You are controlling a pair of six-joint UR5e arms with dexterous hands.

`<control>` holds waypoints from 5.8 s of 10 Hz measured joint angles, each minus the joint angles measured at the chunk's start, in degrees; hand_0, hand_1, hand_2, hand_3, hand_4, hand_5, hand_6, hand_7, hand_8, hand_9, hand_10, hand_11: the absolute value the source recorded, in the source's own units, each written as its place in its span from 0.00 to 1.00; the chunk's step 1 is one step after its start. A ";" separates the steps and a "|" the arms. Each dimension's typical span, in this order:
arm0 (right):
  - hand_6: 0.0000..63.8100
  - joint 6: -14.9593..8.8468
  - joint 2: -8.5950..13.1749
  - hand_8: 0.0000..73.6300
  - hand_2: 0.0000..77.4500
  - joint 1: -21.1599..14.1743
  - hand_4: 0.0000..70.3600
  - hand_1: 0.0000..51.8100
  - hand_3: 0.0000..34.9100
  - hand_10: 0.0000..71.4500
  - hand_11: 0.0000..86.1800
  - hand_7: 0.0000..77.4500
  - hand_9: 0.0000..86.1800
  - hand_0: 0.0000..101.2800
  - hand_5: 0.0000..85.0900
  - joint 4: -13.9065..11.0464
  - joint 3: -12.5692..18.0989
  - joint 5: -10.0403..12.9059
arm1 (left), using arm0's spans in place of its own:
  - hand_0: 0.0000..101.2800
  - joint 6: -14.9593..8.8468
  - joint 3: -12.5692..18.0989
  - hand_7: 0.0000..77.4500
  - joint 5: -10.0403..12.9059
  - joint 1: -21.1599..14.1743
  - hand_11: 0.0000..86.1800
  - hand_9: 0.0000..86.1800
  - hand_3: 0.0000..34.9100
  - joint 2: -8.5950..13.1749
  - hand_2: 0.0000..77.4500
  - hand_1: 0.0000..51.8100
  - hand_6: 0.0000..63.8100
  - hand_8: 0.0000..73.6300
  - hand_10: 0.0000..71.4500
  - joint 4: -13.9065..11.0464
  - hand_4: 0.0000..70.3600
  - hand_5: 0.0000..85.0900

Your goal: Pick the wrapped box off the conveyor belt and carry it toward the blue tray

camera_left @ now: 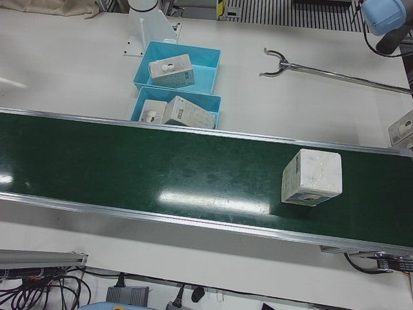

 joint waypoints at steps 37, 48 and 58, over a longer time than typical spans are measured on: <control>0.01 0.61 0.51 0.03 0.25 -1.12 0.12 0.29 0.00 0.01 0.03 0.09 0.03 0.47 0.12 -0.08 -3.02 -0.05 | 0.00 0.00 0.00 0.00 0.00 0.00 0.00 0.00 0.00 0.00 0.01 0.00 0.00 0.00 0.00 0.00 0.00 0.01; 0.03 0.61 1.32 0.03 0.25 -1.35 0.12 0.29 0.00 0.01 0.03 0.10 0.03 0.47 0.13 -0.06 -4.00 0.04 | 0.00 0.00 0.00 0.00 0.00 0.00 0.00 0.00 0.00 0.00 0.01 0.00 0.00 0.00 0.01 0.00 0.00 0.01; 0.03 0.70 3.02 0.03 0.25 -1.61 0.12 0.29 0.00 0.01 0.03 0.10 0.03 0.47 0.13 -0.02 -5.90 0.04 | 0.00 0.00 0.00 0.00 0.00 0.00 0.00 0.00 0.00 0.00 0.01 0.00 0.00 0.00 0.01 0.00 0.00 0.01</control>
